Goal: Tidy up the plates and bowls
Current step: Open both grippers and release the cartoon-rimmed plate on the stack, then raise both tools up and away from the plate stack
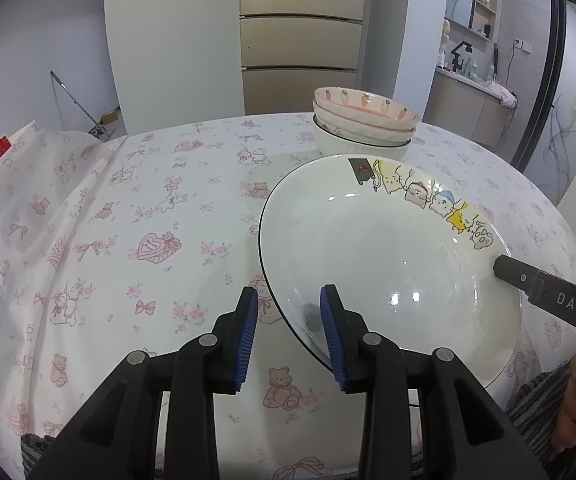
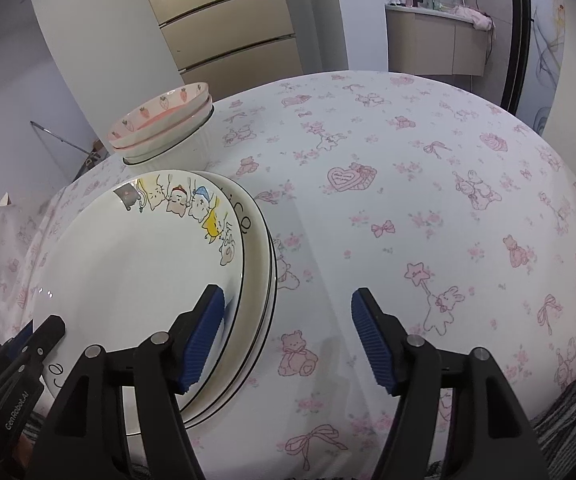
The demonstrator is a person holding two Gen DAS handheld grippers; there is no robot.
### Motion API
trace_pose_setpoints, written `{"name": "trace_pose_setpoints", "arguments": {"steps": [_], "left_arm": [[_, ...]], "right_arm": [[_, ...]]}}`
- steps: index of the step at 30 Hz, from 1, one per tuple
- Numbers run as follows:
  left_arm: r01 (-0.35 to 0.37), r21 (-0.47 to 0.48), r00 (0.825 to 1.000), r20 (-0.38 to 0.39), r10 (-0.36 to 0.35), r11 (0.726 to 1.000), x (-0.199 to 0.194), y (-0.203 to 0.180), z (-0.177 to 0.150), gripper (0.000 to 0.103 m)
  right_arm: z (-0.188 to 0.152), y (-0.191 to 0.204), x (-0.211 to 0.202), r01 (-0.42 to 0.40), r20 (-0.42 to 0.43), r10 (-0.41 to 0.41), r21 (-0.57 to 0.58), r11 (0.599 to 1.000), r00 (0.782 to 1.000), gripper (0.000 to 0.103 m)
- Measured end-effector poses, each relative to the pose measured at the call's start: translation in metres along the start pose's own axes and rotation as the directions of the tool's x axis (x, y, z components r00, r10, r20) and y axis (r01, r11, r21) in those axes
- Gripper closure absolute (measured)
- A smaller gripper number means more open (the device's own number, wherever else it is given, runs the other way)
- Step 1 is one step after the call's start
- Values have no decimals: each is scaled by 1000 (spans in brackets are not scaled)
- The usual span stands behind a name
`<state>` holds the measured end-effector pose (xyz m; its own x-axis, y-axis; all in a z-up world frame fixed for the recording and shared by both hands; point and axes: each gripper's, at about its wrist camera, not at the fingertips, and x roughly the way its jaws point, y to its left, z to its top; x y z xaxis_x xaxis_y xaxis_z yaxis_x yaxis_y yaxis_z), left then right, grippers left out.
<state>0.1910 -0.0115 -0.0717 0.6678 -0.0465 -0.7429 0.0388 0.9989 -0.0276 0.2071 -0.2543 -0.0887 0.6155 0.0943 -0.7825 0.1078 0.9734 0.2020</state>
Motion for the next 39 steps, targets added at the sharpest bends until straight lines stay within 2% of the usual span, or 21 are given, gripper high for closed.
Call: {"name": "trace_pose_setpoints", "arguments": {"steps": [6, 11, 21, 25, 29, 33, 35, 38, 39], "left_arm": [[-7, 29, 999, -32, 8, 1000, 11, -7, 1, 67], [-18, 37, 999, -27, 19, 999, 11, -9, 1, 67], [26, 12, 999, -27, -26, 1000, 13, -6, 1, 67], [36, 7, 999, 0, -36, 999, 7, -5, 0, 67], [77, -3, 993, 86, -77, 997, -10, -1, 0, 67], [58, 16, 974, 216, -60, 998, -36, -5, 0, 60], [42, 41, 954, 297, -53, 998, -50, -10, 0, 57], [26, 78, 917, 394, -54, 997, -71, -18, -2, 54], [13, 84, 902, 429, -48, 996, -78, -20, -3, 48]], "right_arm": [[1, -6, -2, 23, 11, -23, 16, 1000, 1000, 39], [0, -9, -1, 5, 10, -5, 32, 999, 1000, 39], [-2, -4, -4, 28, 34, -28, 2, 1000, 999, 38], [-4, -3, -14, -45, 94, 45, -7, 999, 995, 38], [-4, 2, -35, -84, 218, 89, -30, 996, 972, 38], [-3, 4, -53, -87, 328, 98, -47, 995, 940, 34], [-3, 10, -62, -87, 372, 112, -85, 993, 921, 32], [-9, 24, -85, -115, 466, 192, -189, 975, 864, 25], [-11, 28, -94, -104, 499, 200, -213, 972, 843, 20]]}}
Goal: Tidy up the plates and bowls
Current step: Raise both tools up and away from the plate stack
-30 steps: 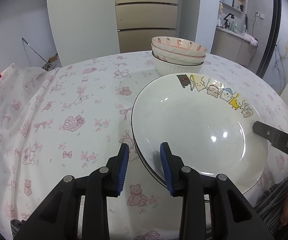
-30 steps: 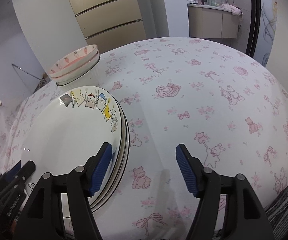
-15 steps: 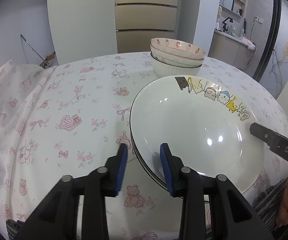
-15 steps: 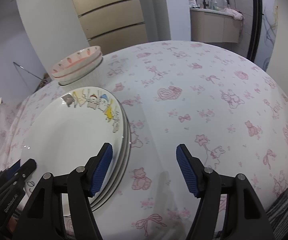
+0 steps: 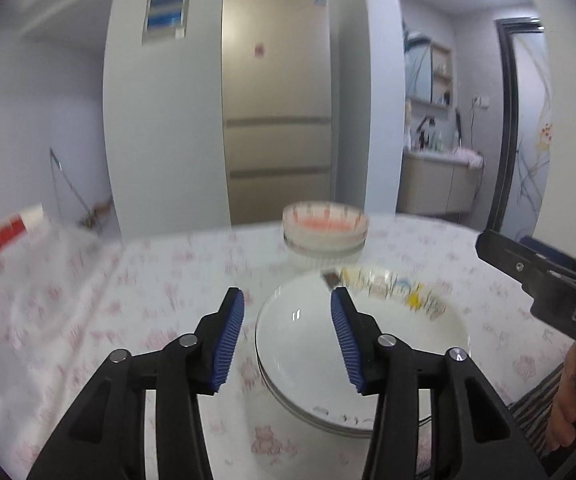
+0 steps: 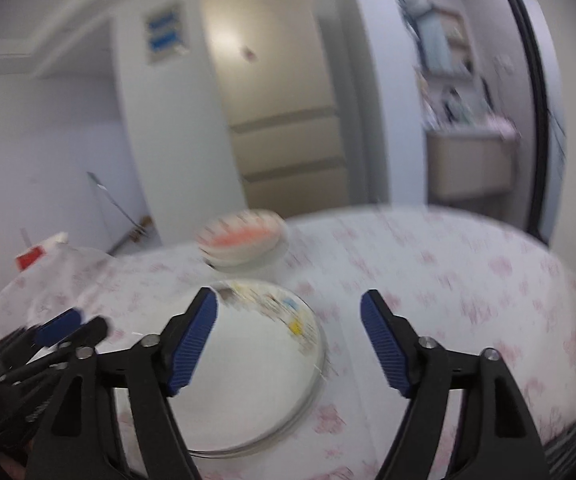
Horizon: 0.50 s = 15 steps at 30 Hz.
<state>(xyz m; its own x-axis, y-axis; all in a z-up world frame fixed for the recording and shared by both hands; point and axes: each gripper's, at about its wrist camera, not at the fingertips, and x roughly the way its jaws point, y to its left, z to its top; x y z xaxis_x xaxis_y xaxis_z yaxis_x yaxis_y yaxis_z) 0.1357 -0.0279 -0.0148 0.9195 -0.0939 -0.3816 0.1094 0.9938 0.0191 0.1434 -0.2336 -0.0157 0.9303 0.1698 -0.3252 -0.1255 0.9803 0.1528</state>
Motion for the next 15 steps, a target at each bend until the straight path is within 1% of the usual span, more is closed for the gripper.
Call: {"name": "trace_pose_setpoints", "arguments": {"steps": [1, 2, 3, 4, 6, 7, 8, 9, 13, 15], "left_arm": [[-8, 6, 999, 32, 8, 1000, -6, -1, 2, 43], [-20, 9, 998, 67, 19, 1000, -14, -2, 5, 34], [-36, 11, 995, 98, 35, 999, -22, -2, 8, 29], [-46, 11, 992, 120, 44, 999, -28, -2, 10, 27], [-60, 17, 982, 180, 56, 998, -43, -2, 18, 13], [-65, 18, 977, 206, 60, 998, -49, -2, 21, 13], [-64, 17, 971, 230, 59, 998, -56, -2, 25, 12], [-55, 16, 967, 249, 50, 998, -62, -1, 31, 12], [-7, 13, 962, 272, 3, 1000, -75, 3, 47, 8], [-24, 19, 955, 296, 18, 1000, -80, 3, 54, 8]], "right_arm": [[3, 4, -6, 9, 35, -9, -23, 1000, 999, 18], [7, 8, -13, 18, 71, -15, -48, 999, 997, 17], [10, 12, -20, 28, 109, -20, -76, 997, 994, 14], [13, 14, -25, 40, 136, -27, -94, 995, 990, 9], [19, 16, -37, 46, 194, -23, -116, 992, 981, 8], [21, 16, -41, 35, 215, -8, -121, 992, 977, 5], [25, 15, -45, 27, 231, 2, -123, 992, 973, 1], [28, 15, -47, 26, 240, 5, -125, 992, 971, 0], [44, 15, -54, 42, 264, -5, -135, 990, 965, 0], [53, 13, -61, 41, 296, -5, -116, 992, 955, 0]]}}
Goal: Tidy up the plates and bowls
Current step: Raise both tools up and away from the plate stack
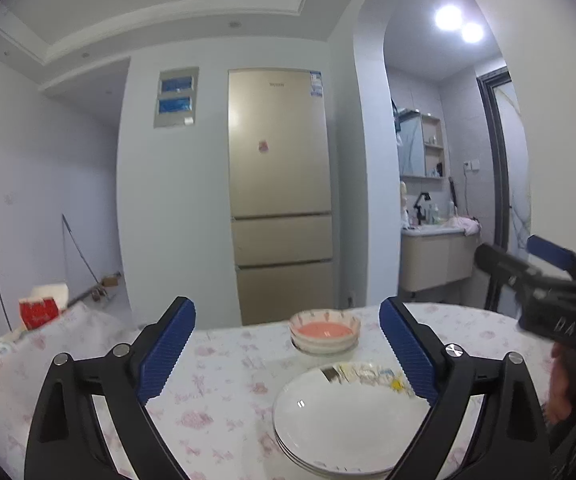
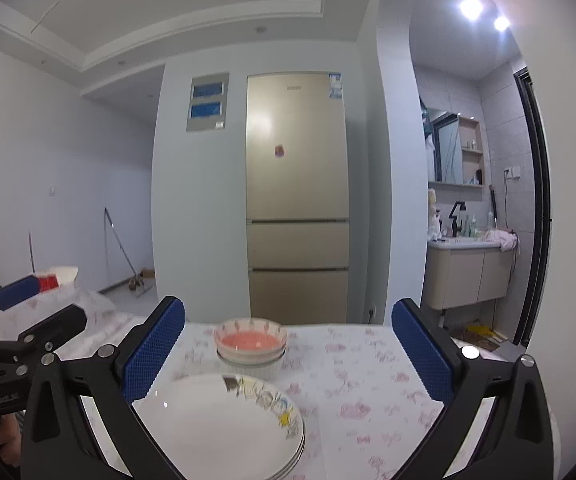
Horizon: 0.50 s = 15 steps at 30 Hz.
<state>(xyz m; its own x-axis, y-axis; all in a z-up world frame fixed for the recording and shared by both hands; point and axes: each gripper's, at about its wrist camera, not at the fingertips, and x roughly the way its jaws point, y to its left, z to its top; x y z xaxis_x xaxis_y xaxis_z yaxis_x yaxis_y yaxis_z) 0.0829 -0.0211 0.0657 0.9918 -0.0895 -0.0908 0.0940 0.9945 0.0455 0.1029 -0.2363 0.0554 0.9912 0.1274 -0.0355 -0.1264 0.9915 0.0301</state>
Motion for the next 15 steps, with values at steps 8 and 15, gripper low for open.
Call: {"name": "trace_pose_setpoints", "arguments": {"steps": [8, 15], "left_arm": [[1, 25, 996, 90, -3, 1000, -17, -4, 43, 0], [-23, 46, 985, 172, 15, 999, -24, -14, 77, 0]], "right_arm": [[47, -4, -13, 33, 88, -37, 39, 999, 995, 0], [82, -15, -12, 33, 132, -45, 96, 995, 990, 0]]}}
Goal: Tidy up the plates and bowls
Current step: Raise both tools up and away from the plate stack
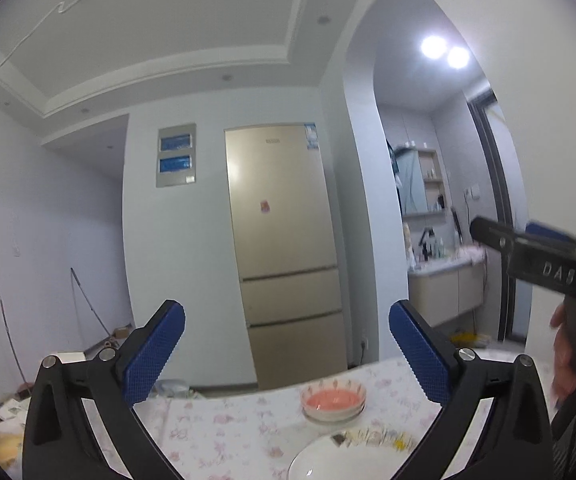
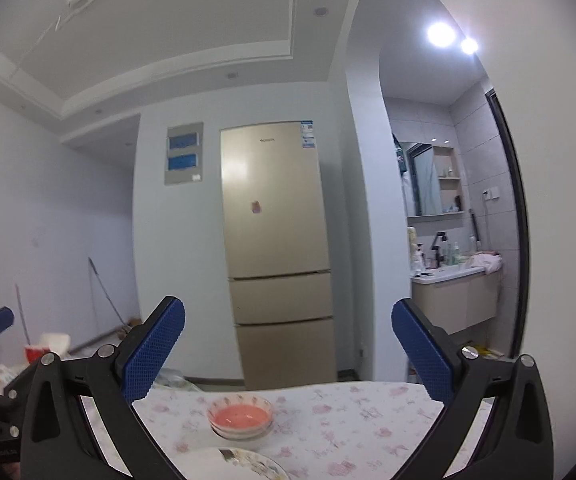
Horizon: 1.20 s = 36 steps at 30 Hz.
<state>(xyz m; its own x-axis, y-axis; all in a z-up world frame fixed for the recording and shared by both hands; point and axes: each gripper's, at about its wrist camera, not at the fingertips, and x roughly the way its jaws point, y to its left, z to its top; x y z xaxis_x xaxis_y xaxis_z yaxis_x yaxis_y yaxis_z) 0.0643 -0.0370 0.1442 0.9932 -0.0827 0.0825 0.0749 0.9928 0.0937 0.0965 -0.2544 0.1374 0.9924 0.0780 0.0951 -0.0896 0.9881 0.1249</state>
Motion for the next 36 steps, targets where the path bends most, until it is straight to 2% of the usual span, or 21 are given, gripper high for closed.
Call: {"name": "trace_pose_setpoints", "arguments": {"steps": [4, 8, 12, 14, 17, 18, 19, 20, 22, 27, 31, 36], "left_arm": [[10, -74, 1000, -4, -10, 997, 9, 9, -23, 0], [-47, -59, 999, -27, 45, 997, 26, 13, -67, 0], [-59, -62, 993, -108, 53, 996, 45, 16, -109, 0], [-69, -77, 989, -138, 58, 995, 52, 19, -127, 0], [-110, -63, 985, -137, 101, 992, 55, 17, -153, 0], [-123, -50, 983, -140, 115, 991, 57, 13, -160, 0], [-107, -30, 982, -161, 101, 994, 60, 8, -167, 0], [-67, -4, 979, -193, 65, 998, 66, 1, -170, 0], [-62, 42, 979, -193, 69, 997, 67, -9, -172, 0], [-38, 33, 985, -165, 43, 999, 62, -12, -171, 0], [-61, 17, 985, -164, 63, 998, 62, -8, -171, 0], [-63, 26, 987, -144, 66, 998, 57, -9, -170, 0]], "right_arm": [[-27, -3, 7, 1, 25, -1, 31, 1000, 1000, 0], [-74, -5, 16, 9, -22, -9, -9, 1000, 1000, 0], [-117, -16, 19, -16, -49, 18, 42, 999, 999, 0], [-130, -18, 21, -5, -51, 6, 24, 1000, 999, 0], [-148, -17, 29, -21, -97, 17, -36, 999, 995, 0], [-153, -16, 31, -3, -114, -4, -65, 998, 993, 0], [-157, -16, 34, 26, -136, -36, -74, 997, 990, 0], [-158, -17, 36, 36, -152, -46, -73, 997, 987, 0], [-160, -15, 40, 20, -181, -35, -81, 997, 983, 0], [-169, -14, 55, -3, -267, -21, -91, 996, 963, 0], [-171, -16, 50, 69, -259, -96, -110, 992, 961, 0], [-172, -9, 48, 35, -260, -71, -141, 989, 963, 0]]}}
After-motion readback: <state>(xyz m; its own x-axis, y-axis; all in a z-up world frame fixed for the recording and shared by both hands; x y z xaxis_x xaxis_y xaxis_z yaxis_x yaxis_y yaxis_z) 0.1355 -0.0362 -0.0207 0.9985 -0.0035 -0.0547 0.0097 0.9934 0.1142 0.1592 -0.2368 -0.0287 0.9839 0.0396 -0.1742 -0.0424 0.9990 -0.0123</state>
